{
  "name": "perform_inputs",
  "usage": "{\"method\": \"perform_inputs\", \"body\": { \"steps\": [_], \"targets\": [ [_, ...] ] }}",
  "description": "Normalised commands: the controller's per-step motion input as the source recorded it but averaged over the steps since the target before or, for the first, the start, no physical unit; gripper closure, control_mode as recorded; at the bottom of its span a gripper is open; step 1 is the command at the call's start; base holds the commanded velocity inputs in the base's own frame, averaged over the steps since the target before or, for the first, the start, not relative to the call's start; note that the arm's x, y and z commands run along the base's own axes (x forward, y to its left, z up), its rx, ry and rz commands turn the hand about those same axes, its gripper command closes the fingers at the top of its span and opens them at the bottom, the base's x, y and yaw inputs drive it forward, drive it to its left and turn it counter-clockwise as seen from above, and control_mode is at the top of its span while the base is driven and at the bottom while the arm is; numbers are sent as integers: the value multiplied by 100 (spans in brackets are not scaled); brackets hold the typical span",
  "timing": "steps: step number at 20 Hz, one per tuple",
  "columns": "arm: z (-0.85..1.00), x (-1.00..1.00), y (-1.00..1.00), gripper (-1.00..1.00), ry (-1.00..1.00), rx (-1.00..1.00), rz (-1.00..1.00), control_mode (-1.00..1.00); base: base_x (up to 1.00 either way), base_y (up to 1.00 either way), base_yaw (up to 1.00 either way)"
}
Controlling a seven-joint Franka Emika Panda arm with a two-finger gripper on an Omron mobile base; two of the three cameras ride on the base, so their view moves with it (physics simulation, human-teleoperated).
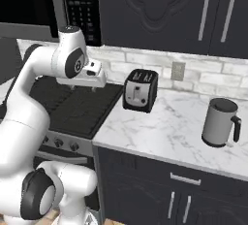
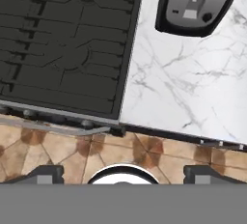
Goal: Navigate to the toaster oven.
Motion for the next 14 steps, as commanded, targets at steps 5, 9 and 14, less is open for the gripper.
{"method": "perform_inputs", "body": {
  "steps": [5, 9, 14],
  "targets": [
    [0, 0, 0, -100, 0, 0, 0, 100, -40, 1, 60],
    [0, 0, 0, -100, 0, 0, 0, 100, -9, 23, 66],
    [0, 0, 0, -100, 0, 0, 0, 100, 0, 45, 65]
  ]
}}
